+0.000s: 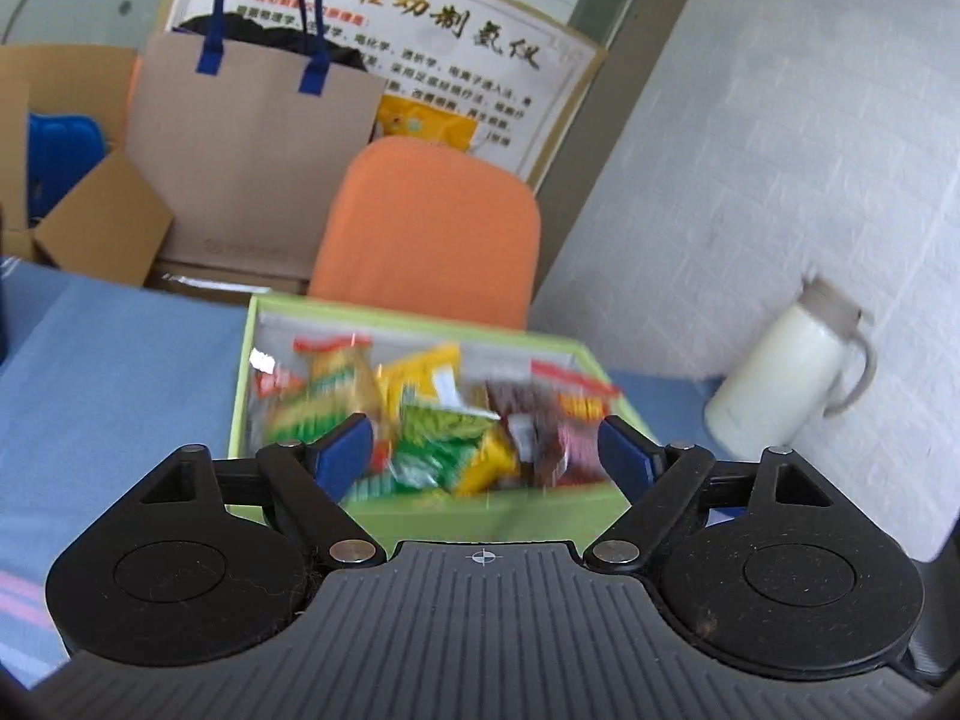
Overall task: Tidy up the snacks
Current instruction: 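Move the left tool back toward the red cookie pack on the table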
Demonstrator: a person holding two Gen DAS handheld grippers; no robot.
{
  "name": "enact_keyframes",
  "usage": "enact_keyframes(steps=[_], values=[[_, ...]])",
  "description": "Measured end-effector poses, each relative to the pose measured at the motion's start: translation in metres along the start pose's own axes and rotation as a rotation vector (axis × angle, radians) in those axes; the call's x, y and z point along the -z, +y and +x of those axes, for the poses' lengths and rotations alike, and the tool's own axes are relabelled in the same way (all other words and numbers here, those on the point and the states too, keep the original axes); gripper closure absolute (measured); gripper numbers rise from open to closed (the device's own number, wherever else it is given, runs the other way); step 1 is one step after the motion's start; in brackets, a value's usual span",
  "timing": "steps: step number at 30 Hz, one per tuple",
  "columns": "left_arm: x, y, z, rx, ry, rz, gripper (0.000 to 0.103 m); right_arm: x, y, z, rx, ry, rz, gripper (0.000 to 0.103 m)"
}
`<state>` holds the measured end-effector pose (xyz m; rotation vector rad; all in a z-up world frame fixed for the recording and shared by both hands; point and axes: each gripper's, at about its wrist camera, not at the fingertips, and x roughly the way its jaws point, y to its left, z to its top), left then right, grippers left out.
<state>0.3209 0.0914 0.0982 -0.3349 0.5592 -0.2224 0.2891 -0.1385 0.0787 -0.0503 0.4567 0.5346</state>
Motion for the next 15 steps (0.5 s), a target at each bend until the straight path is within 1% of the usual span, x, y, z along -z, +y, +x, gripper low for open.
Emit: enact_keyframes(steps=[3,7,9,12,15], values=[[0.026,-0.018,-0.003,-0.021,0.049,0.016,0.026,0.029,0.000,-0.025,0.052,0.051,0.048,0.000],[0.059,-0.036,0.001,0.000,0.132,0.028,0.026,0.063,-0.002,-0.050,0.113,0.097,0.092,0.000],[0.070,-0.047,0.002,0.010,0.156,0.040,0.026,0.075,-0.001,-0.052,0.120,0.127,0.072,0.000],[0.085,-0.066,0.000,0.021,0.189,0.074,0.026,0.089,0.002,-0.043,0.200,0.203,0.012,0.000],[0.095,-0.082,-0.004,0.022,0.198,0.117,0.026,0.099,0.001,-0.045,0.196,0.225,-0.018,0.000]])
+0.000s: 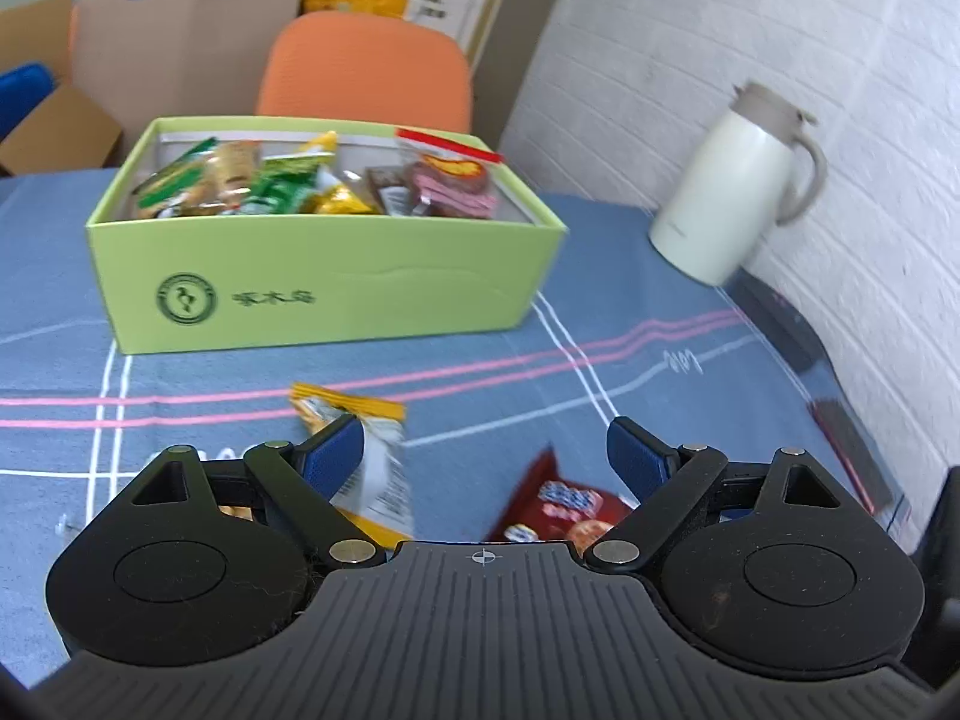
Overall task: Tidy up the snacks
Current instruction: 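Move the left tool back toward the red cookie pack on the table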
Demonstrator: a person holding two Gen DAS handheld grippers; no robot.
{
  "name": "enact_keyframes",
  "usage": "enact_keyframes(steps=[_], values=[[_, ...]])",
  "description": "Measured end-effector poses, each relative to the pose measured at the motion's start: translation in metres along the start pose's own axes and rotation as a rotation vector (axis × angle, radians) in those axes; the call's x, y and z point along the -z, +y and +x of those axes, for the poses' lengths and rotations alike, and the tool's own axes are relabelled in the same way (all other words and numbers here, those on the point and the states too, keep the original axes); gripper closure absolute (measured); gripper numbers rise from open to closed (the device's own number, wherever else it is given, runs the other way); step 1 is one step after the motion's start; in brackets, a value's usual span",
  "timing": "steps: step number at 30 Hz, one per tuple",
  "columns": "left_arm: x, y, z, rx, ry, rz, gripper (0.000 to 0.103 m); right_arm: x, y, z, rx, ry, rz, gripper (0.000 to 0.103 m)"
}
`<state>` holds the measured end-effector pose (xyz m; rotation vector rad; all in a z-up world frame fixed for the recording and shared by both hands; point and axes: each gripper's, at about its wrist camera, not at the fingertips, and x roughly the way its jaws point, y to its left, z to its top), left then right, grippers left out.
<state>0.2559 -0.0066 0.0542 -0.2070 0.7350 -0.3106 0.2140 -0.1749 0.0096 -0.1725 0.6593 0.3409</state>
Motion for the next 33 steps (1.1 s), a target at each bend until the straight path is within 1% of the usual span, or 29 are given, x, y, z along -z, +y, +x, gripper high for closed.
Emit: enact_keyframes(steps=[3,6,8,10,12,14,15,17,19,22,23,24,26,28,31,33], values=[[0.005,-0.014,0.004,-0.002,0.016,0.014,0.026,0.010,-0.006,-0.006,-0.033,0.015,-0.003,0.000],[0.005,-0.023,0.016,-0.004,0.038,0.016,0.025,0.018,-0.007,-0.011,-0.055,0.023,-0.016,0.000],[0.004,-0.028,0.028,0.013,0.064,0.028,0.023,0.022,-0.007,-0.013,-0.075,0.030,-0.027,0.000],[0.003,-0.030,0.048,0.084,0.130,0.031,0.023,0.024,-0.005,-0.010,-0.094,0.041,-0.041,0.000],[0.002,-0.025,0.071,0.136,0.207,-0.015,0.027,0.024,-0.003,-0.007,-0.098,0.048,-0.058,0.000],[0.002,-0.020,0.086,0.146,0.255,-0.057,0.032,0.023,-0.004,-0.005,-0.114,0.049,-0.061,0.000],[0.002,-0.019,0.086,0.150,0.238,-0.053,0.030,0.023,-0.004,-0.005,-0.120,0.049,-0.062,0.000],[0.003,-0.020,0.086,0.150,0.249,-0.040,0.031,0.021,-0.006,-0.001,-0.132,0.050,-0.055,0.000],[0.007,-0.024,0.083,0.151,0.251,-0.003,0.032,0.020,-0.008,0.001,-0.135,0.052,-0.047,0.000],[0.015,-0.030,0.076,0.134,0.247,0.054,0.032,0.023,-0.007,-0.007,-0.094,0.034,-0.102,0.001],[0.016,-0.029,0.073,0.115,0.238,0.056,0.035,0.024,-0.008,-0.011,-0.071,0.021,-0.130,0.001],[0.016,-0.028,0.069,0.096,0.222,0.048,0.036,0.024,-0.009,-0.012,-0.058,0.009,-0.149,0.001],[0.012,-0.021,0.057,0.076,0.178,-0.008,0.035,0.019,-0.014,-0.008,-0.064,-0.014,-0.169,0.001],[0.009,-0.010,0.041,0.097,0.142,-0.088,0.033,0.012,-0.018,0.002,-0.103,-0.022,-0.163,0.000],[0.006,0.005,0.016,0.116,0.098,-0.175,0.031,0.005,-0.021,0.023,-0.184,0.043,-0.127,0.000],[0.007,0.016,0.001,0.116,0.066,-0.219,0.029,0.005,-0.019,0.023,-0.230,0.049,-0.094,0.000]])
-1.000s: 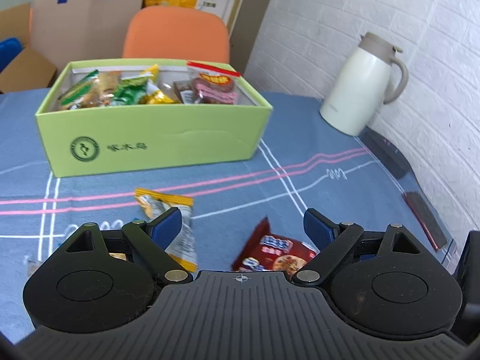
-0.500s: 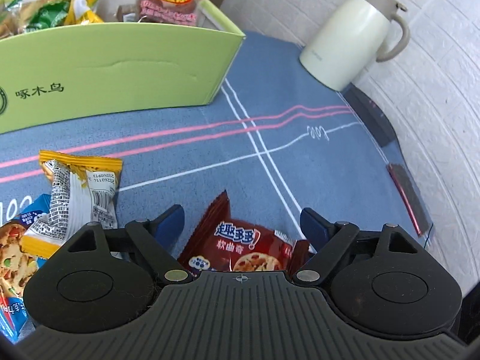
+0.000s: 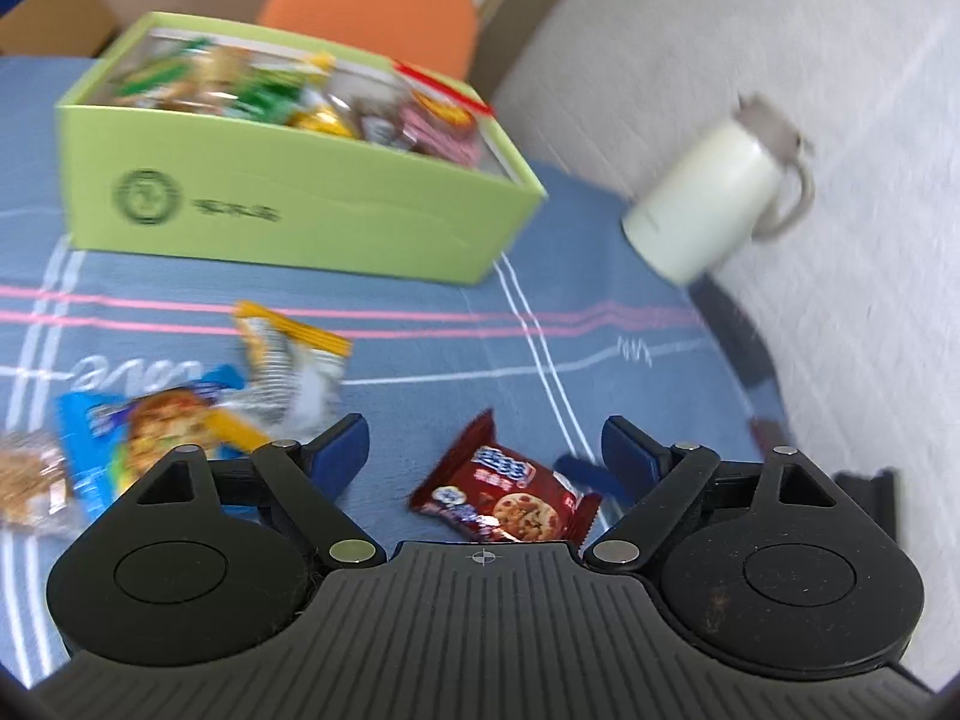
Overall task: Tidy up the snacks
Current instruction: 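Move the left tool back toward the red cookie pack on the table, then grasp the red cookie pack with the left tool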
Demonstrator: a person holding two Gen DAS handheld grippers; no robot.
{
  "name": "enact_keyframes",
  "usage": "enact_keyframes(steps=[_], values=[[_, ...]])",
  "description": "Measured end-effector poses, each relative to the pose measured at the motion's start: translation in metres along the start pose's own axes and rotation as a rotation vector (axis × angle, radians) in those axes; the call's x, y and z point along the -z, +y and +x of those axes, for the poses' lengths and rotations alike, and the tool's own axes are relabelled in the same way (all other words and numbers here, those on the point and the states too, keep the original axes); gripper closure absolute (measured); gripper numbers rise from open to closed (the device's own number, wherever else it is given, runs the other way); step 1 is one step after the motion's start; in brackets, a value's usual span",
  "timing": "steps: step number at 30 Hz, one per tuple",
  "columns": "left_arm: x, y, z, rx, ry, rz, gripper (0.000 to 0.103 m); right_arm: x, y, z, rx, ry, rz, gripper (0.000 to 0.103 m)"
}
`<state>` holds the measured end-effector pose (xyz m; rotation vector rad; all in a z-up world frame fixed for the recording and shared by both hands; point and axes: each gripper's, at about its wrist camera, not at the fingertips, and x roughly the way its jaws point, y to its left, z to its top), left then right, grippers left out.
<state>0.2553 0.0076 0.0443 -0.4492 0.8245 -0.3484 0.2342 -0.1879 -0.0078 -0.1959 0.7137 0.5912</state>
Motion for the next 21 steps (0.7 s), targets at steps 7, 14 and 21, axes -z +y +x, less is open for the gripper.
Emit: enact_keyframes(steps=[7,14,21], values=[[0.009,0.001,0.005,0.067,0.070,-0.024,0.030,0.011,0.014,-0.008,0.063,-0.004,0.043,0.000],[0.018,-0.015,0.044,0.009,0.156,-0.009,0.034,0.003,0.013,0.004,0.071,0.004,0.037,0.001],[0.028,-0.020,0.053,-0.027,0.159,0.083,0.086,0.008,0.011,-0.007,0.070,-0.035,0.056,0.033]])
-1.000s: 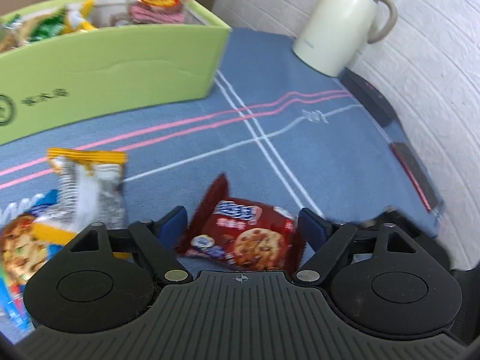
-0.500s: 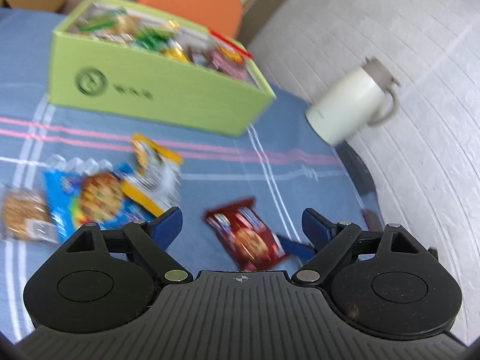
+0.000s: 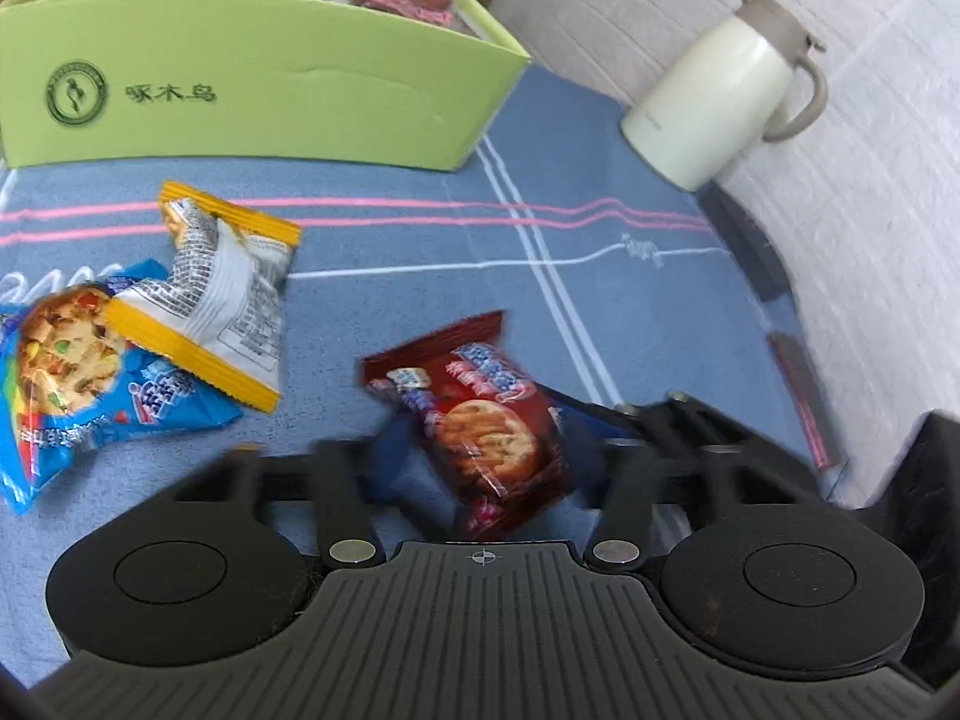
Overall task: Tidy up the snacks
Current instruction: 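Grasp the red cookie pack with the left tool, then carry the red cookie pack into the green box and open the left tool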
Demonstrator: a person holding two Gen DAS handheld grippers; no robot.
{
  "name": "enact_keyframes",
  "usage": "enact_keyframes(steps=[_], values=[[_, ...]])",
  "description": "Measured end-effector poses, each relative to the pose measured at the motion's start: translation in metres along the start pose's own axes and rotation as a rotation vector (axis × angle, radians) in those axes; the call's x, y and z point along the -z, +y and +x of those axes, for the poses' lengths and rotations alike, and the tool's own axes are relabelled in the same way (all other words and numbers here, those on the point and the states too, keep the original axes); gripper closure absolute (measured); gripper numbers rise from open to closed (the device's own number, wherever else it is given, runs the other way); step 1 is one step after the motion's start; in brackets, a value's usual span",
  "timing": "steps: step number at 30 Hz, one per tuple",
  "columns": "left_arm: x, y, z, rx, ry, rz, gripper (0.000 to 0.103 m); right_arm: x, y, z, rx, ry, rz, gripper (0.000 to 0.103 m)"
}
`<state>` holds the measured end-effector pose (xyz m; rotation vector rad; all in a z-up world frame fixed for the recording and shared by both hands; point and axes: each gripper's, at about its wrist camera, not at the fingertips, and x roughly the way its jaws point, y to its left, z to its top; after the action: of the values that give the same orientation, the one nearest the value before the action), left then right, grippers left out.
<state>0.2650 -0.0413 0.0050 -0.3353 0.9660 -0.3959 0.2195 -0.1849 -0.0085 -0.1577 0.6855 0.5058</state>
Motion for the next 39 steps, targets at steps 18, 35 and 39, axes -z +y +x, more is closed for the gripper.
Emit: enact_keyframes(steps=[18,35,39], values=[[-0.142,0.045,-0.065,-0.034,-0.292,0.016,0.098,-0.163,0.001,0.062,-0.027,-0.223,-0.126,0.034],[-0.170,0.098,-0.043,0.026,-0.324,-0.038,0.044,-0.177,-0.015,0.086,-0.065,-0.239,-0.117,0.009],[-0.135,0.094,-0.089,0.021,-0.410,-0.017,0.034,-0.153,-0.003,0.040,-0.056,-0.274,-0.116,0.009]])
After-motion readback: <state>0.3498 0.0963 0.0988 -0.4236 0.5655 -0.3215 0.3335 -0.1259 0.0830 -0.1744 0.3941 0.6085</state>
